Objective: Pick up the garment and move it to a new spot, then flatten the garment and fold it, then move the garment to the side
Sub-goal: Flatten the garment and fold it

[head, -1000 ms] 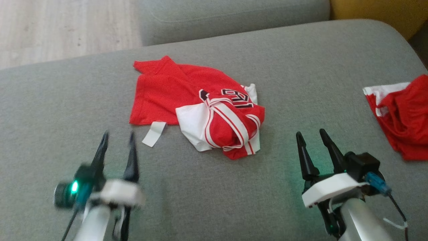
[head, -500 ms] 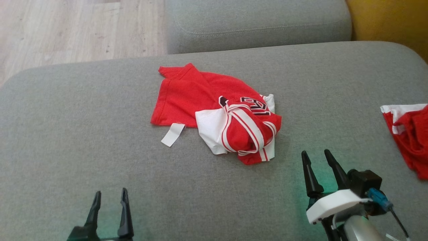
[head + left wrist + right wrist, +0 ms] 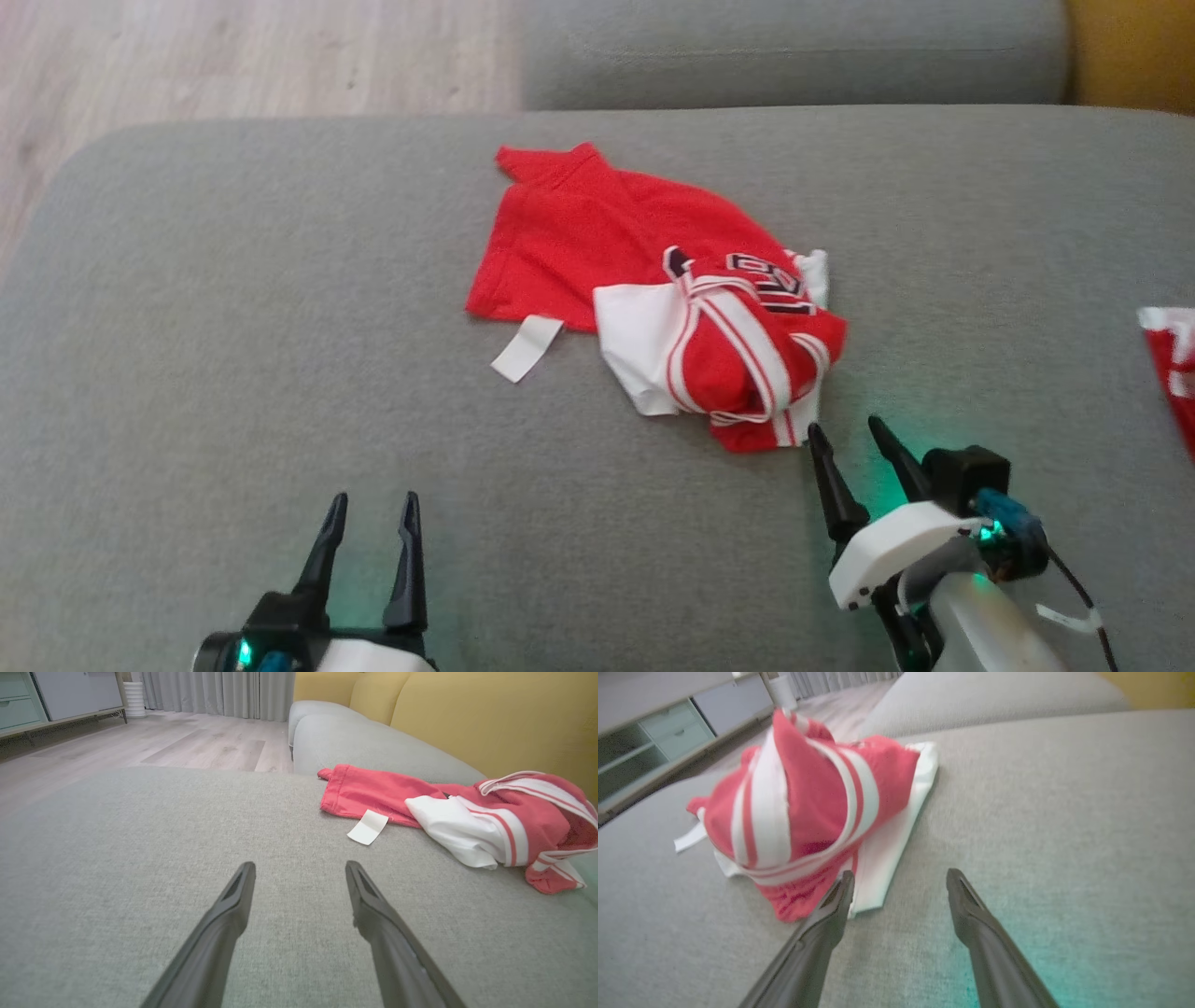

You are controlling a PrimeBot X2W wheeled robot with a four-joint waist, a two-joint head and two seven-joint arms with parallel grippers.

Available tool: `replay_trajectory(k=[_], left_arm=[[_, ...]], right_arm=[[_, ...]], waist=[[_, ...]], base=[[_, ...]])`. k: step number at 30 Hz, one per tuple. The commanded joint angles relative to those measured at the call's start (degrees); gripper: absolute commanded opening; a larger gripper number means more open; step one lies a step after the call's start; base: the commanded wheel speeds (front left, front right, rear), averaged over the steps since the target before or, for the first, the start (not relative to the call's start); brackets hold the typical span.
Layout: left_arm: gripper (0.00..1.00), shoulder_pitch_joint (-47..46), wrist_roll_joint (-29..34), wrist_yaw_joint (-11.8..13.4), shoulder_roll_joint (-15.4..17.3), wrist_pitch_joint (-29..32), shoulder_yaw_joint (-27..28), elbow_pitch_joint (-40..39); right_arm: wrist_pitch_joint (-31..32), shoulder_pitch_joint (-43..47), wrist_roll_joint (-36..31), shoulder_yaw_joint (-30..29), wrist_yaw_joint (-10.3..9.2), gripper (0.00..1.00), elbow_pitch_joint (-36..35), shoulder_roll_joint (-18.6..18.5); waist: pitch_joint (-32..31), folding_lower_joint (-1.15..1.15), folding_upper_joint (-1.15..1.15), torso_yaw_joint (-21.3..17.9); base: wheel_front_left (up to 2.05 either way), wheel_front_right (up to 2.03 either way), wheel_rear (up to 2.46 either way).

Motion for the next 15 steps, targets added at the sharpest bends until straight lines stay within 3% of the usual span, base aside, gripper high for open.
replay_trajectory(k=[1, 7, 8, 9, 10, 13, 15], left_arm=[[1.0, -2.26, -0.56, 0.45, -0.02, -0.3, 1.01, -1.0], [1.0, -3.0, -1.2, 0.93, -0.03, -0.3, 0.46, -0.66], [1.0, -3.16, -1.19, 0.91, -0.03, -0.3, 0.4, -0.65], [1.0, -3.38, -1.23, 0.98, -0.03, -0.3, 0.41, -0.7], [1.0, -3.64, -1.25, 0.99, -0.03, -0.3, 0.38, -0.77], [1.0, -4.67, -1.63, 1.08, -0.03, -0.3, -0.09, -1.39], [1.0, -5.38, -1.93, 1.06, -0.03, -0.3, -0.76, -1.68]], right_arm=[[-0.22, -2.73, -0.87, 1.35, -0.05, 1.0, 1.39, 0.07], [-0.22, -5.98, -1.29, 3.21, -0.05, 1.0, 6.53, 0.07], [-0.19, -6.43, -2.04, 3.28, -0.05, 0.7, 8.1, 0.07], [-0.05, -6.95, -2.52, 3.01, -0.05, 0.11, 9.59, -0.02], [0.1, -7.57, -3.11, 2.8, -0.05, 0.0, 10.91, -0.39], [0.06, -10.57, -4.28, 2.3, -0.05, 0.0, 12.95, -3.37], [0.02, -14.45, -5.26, 1.87, -0.05, 0.0, 13.11, -7.65]], waist=[[1.35, 0.0, 0.0, 1.87], [3.01, 0.0, 0.0, 4.46], [3.21, 0.0, 0.0, 4.81], [3.45, 0.0, 0.0, 5.15], [3.66, 0.0, 0.0, 5.48], [4.84, 0.0, 0.0, 6.34], [5.76, 0.0, 0.0, 6.8]], base=[[0.0, 0.0, 0.0], [0.0, 0.0, 0.0], [0.0, 0.0, 0.0], [0.0, 0.0, 0.0], [0.0, 0.0, 0.0], [0.0, 0.0, 0.0], [0.0, 0.0, 0.0]])
